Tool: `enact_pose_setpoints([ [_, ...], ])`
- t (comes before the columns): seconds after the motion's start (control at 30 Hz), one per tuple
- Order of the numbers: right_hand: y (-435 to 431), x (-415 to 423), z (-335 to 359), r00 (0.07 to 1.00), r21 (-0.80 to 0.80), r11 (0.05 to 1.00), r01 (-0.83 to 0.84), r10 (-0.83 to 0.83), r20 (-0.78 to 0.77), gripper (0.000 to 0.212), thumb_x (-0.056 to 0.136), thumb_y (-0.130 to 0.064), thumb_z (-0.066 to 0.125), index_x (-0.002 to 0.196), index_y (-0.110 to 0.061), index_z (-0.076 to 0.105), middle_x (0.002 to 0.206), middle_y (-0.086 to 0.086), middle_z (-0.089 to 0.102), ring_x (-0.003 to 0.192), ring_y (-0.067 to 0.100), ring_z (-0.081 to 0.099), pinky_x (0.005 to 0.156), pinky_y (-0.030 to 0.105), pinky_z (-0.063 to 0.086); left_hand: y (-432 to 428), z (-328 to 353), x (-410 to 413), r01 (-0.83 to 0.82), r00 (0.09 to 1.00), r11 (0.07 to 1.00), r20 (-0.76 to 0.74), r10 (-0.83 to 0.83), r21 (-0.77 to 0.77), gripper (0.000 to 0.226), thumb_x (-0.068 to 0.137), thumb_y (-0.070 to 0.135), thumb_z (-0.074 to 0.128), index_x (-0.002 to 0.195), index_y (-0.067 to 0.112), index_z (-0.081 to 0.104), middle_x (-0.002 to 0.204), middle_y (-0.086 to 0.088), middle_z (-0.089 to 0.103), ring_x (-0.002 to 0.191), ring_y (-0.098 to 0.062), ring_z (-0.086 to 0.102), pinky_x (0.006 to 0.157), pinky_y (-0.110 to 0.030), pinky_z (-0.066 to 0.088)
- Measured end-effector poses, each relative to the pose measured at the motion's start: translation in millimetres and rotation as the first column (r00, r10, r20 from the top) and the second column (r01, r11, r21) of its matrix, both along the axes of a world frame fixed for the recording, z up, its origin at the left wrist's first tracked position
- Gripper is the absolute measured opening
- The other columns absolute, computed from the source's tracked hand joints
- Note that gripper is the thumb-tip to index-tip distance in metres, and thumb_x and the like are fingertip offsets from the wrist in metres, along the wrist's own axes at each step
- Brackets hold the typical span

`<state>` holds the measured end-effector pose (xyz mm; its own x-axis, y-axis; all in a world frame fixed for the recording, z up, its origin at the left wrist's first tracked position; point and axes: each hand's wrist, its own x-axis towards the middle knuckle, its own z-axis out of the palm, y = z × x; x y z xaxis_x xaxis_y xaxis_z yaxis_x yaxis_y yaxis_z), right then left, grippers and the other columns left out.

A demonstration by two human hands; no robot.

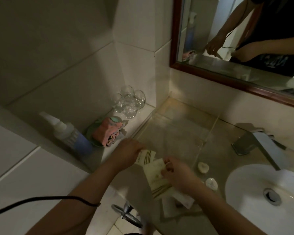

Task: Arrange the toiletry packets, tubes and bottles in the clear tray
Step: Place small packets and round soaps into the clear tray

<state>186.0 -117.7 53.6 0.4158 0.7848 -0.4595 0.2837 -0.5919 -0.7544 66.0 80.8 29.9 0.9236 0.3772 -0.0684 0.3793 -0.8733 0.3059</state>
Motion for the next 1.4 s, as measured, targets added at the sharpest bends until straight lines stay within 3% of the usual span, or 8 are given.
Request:
enact_pose_setpoints([
  [0.17, 16.2, 61.7, 0.1, 0.971, 0.029, 0.975, 0.222, -0.223, 0.082, 0.013, 0.091, -0.016, 0.061, 0.102, -0.021, 0.056, 0.096, -0.001, 0.068, 0.081, 0.013, 0.066, 0.069, 0.033, 0.057, 16.2, 3.7, 42.9, 0.057, 0.99, 0.998, -0.128, -0.056, 0.01, 0.03, 0.084, 0.012, 0.055, 0.107, 0.026, 0.069, 0.106, 0.0, 0.07, 0.101, -0.023, 0.06, 0.085, -0.037, 0.048],
  [0.33, 27.7, 95.5, -11.7, 0.974, -0.177, 0.984, 0.003, 0.037, 0.221, 0.015, 0.091, -0.017, 0.058, 0.106, -0.02, 0.058, 0.107, 0.003, 0.068, 0.094, 0.02, 0.066, 0.078, 0.036, 0.057, 20.4, -10.1, 79.7, 0.124, 0.974, 0.991, -0.184, -0.13, -0.042, 0.034, 0.086, 0.01, 0.049, 0.11, 0.026, 0.068, 0.112, 0.0, 0.069, 0.106, -0.024, 0.056, 0.092, -0.039, 0.046],
  [0.57, 51.6, 103.0, -34.7, 0.885, -0.311, 0.925, -0.217, 0.321, 0.337, 0.025, 0.09, -0.021, 0.056, 0.114, -0.018, 0.062, 0.118, 0.004, 0.064, 0.107, 0.023, 0.06, 0.075, 0.025, 0.041, 20.6, -29.8, 106.4, 0.216, 0.937, 0.976, -0.289, -0.197, 0.037, 0.034, 0.088, 0.018, 0.051, 0.118, 0.027, 0.062, 0.116, -0.002, 0.066, 0.111, -0.028, 0.051, 0.094, -0.036, 0.037],
  [0.67, 51.3, 98.2, -51.1, 0.877, -0.337, 0.919, -0.205, 0.326, 0.354, 0.032, 0.087, -0.023, 0.059, 0.119, -0.019, 0.057, 0.118, 0.006, 0.062, 0.104, 0.025, 0.061, 0.075, 0.029, 0.047, 13.7, -38.6, 100.1, 0.234, 0.931, 0.966, -0.313, -0.19, 0.112, 0.046, 0.089, 0.022, 0.052, 0.135, 0.025, 0.047, 0.137, -0.007, 0.049, 0.129, -0.032, 0.037, 0.112, -0.046, 0.023],
  [0.77, 44.7, 90.6, -57.3, 0.852, -0.289, 0.951, -0.113, 0.242, 0.464, 0.047, 0.084, -0.029, 0.064, 0.127, -0.021, 0.047, 0.12, 0.006, 0.054, 0.102, 0.028, 0.06, 0.076, 0.035, 0.05, -0.1, -43.7, 85.6, 0.225, 0.94, 0.973, -0.274, -0.203, 0.055, 0.056, 0.091, 0.025, 0.052, 0.144, 0.022, 0.034, 0.156, -0.007, 0.026, 0.144, -0.03, 0.018, 0.118, -0.047, 0.009],
  [1.03, 26.9, 60.4, -67.5, 0.818, -0.257, 0.96, -0.112, 0.236, 0.525, 0.055, 0.087, -0.034, 0.062, 0.138, -0.03, 0.042, 0.132, 0.002, 0.046, 0.12, 0.023, 0.046, 0.095, 0.036, 0.046, -24.3, -62.0, 55.4, 0.256, 0.894, 0.964, -0.364, -0.262, -0.065, 0.06, 0.095, 0.047, 0.041, 0.149, 0.031, 0.022, 0.162, -0.004, 0.007, 0.149, -0.025, 0.004, 0.117, -0.044, 0.014],
  [1.3, 24.4, 51.6, -70.5, 0.809, -0.244, 0.966, -0.085, 0.21, 0.549, 0.051, 0.088, -0.029, 0.06, 0.136, -0.03, 0.044, 0.13, 0.002, 0.047, 0.121, 0.023, 0.044, 0.095, 0.036, 0.046, -21.8, -62.7, 46.4, 0.249, 0.9, 0.966, -0.353, -0.255, -0.064, 0.06, 0.095, 0.051, 0.038, 0.149, 0.03, 0.024, 0.162, -0.004, 0.007, 0.149, -0.025, 0.004, 0.117, -0.044, 0.015],
  [1.4, 25.9, 50.0, -70.9, 0.8, -0.22, 0.971, -0.091, 0.203, 0.564, 0.051, 0.088, -0.027, 0.06, 0.136, -0.029, 0.044, 0.13, 0.003, 0.048, 0.12, 0.023, 0.044, 0.095, 0.034, 0.044, -17.4, -64.3, 43.5, 0.248, 0.901, 0.968, -0.358, -0.246, -0.039, 0.067, 0.089, 0.061, 0.025, 0.148, 0.03, 0.025, 0.162, -0.004, 0.011, 0.148, -0.026, 0.007, 0.116, -0.045, 0.018],
])
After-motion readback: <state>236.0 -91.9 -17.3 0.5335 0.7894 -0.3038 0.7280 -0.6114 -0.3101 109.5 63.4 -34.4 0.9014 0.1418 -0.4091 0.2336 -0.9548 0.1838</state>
